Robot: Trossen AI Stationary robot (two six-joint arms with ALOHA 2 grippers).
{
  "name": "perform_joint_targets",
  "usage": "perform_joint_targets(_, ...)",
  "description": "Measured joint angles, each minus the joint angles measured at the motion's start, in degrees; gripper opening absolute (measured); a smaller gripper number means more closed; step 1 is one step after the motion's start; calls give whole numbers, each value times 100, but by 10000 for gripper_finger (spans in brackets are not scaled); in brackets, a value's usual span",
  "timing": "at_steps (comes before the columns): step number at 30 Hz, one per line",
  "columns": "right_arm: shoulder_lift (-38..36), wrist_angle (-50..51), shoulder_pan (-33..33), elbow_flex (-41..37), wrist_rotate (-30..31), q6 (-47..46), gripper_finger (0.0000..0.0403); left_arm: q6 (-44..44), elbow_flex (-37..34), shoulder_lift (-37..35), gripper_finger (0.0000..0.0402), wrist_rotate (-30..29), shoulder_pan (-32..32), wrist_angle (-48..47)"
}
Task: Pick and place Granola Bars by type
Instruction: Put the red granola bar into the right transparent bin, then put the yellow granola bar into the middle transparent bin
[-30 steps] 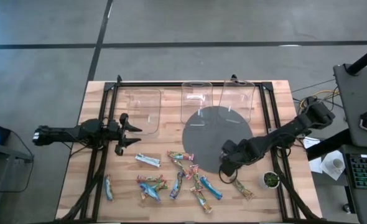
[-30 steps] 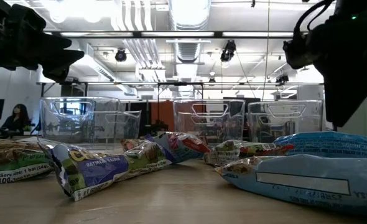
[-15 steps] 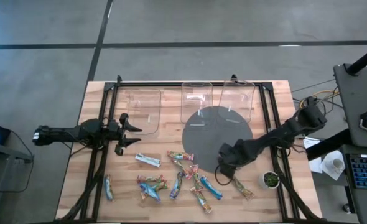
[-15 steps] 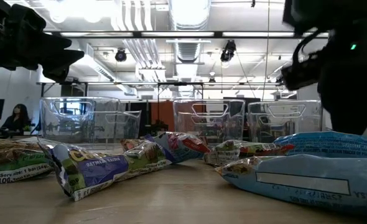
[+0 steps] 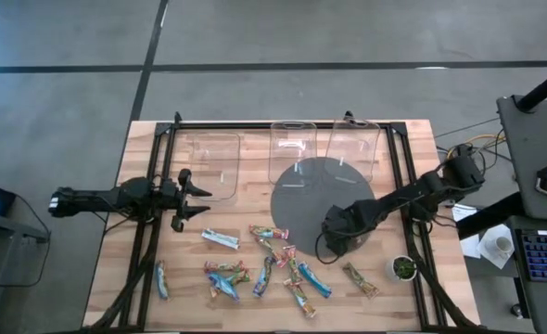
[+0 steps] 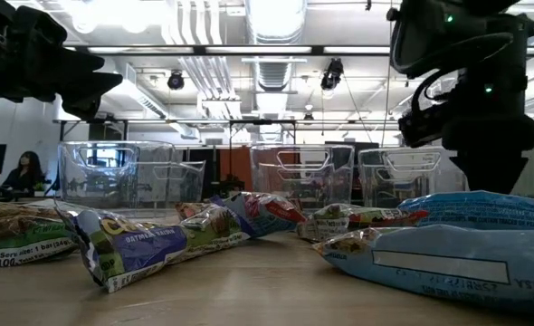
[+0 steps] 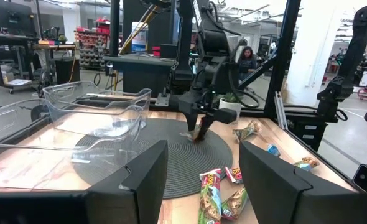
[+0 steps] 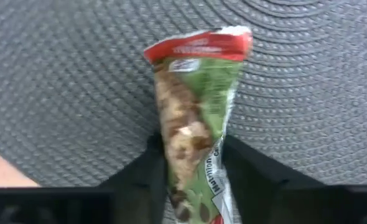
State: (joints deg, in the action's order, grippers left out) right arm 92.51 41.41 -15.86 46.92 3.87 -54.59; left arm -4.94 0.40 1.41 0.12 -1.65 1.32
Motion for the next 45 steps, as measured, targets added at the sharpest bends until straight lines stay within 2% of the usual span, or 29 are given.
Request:
perform_joint_targets(4,-333,-39,78,75,-71,86,39,-1,0,0,181,0,0,2)
perform_joint_targets(7,-781,-57,128,230,238,-33,18,-1,0,0,181,-1,2,1)
perform_joint_targets(10,-1340,39,238,349,1083,-460,21,-1,0,0,181,0,1,0)
perform_joint_targets(14,-2217,419,575,482,2716,-1038,23,0,0,0,181,-1,2,0)
perform_joint_targets(15,-2411,527,753,492,2955,-1114,22,1,0,0,181,-2,1,0)
perform_joint_targets(17,-2776,643,1301,478,3039,-1108,23,-1,0,3,181,0,0,0)
perform_joint_targets(21,-3225,591,2652,331,2826,-544,23,1,0,4,181,-2,2,0)
perform_joint_targets(24,-3262,292,3745,270,2160,174,23,0,0,4,181,-1,0,0)
perform_joint_targets(26,-3122,171,4383,230,1642,668,25,0,0,4,181,-1,0,0)
perform_joint_targets(31,-2572,41,5323,201,1133,1165,69,1,0,4,181,0,0,0)
perform_joint_targets(34,-2340,-174,5534,201,714,1250,114,-1,0,4,181,0,0,0)
perform_joint_targets(39,-2252,-667,5394,201,617,1477,188,-1,0,4,181,-1,0,-2)
perform_joint_targets(45,-2576,-1372,4699,203,-367,3044,234,-1,0,4,181,0,0,-2)
